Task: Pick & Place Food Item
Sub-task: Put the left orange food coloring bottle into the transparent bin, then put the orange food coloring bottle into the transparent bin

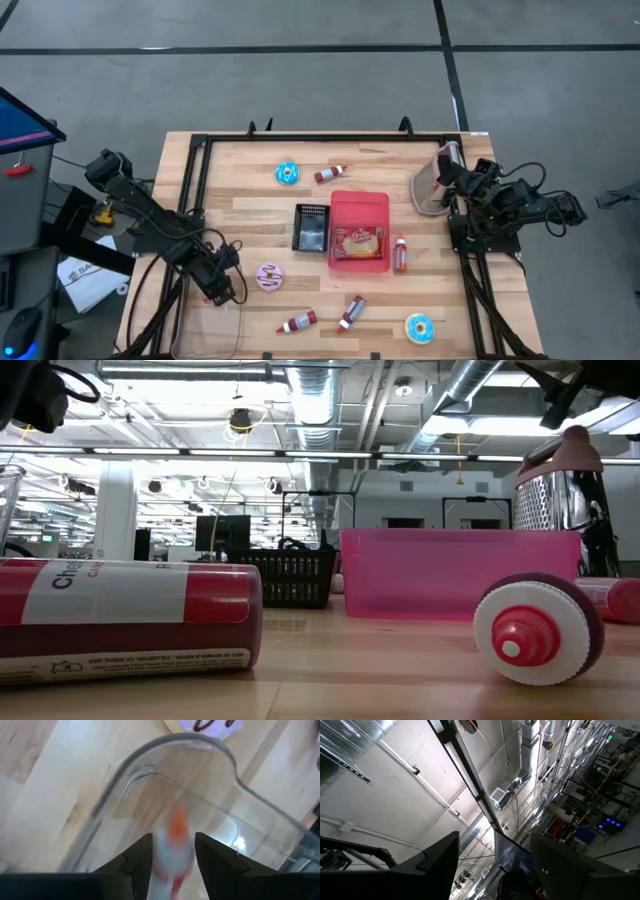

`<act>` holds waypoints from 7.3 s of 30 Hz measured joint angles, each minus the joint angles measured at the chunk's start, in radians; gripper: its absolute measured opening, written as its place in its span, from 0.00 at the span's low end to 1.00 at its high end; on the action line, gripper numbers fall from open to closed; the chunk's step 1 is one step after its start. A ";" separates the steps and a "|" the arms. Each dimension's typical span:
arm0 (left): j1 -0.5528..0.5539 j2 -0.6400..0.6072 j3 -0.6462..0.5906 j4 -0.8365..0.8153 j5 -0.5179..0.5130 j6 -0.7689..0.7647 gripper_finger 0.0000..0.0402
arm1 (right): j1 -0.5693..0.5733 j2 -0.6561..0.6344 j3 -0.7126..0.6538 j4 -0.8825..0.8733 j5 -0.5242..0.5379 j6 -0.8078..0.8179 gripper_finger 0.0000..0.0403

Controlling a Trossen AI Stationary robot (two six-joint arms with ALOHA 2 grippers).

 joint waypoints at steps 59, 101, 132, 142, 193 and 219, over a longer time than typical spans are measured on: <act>0.413 -0.478 0.000 0.741 -0.153 0.554 0.52 | 0.300 0.973 0.625 -1.747 -0.179 1.368 0.58; 0.418 -0.499 0.000 0.770 -0.051 0.531 0.48 | 0.148 1.394 0.560 -1.448 -0.282 1.239 0.40; 0.590 -0.394 0.000 0.779 -0.189 0.309 0.60 | 0.318 0.908 0.726 -1.322 0.375 1.068 0.27; 0.784 -0.124 0.000 1.110 0.019 0.103 0.76 | 0.064 0.939 0.736 -0.927 0.280 0.553 0.27; 0.818 0.224 0.211 1.284 0.073 0.220 0.41 | -0.167 1.265 0.982 -0.610 -0.255 0.232 0.27; 0.651 0.097 0.181 0.918 0.707 0.273 0.35 | -0.278 1.114 0.982 -0.699 -0.258 0.139 0.57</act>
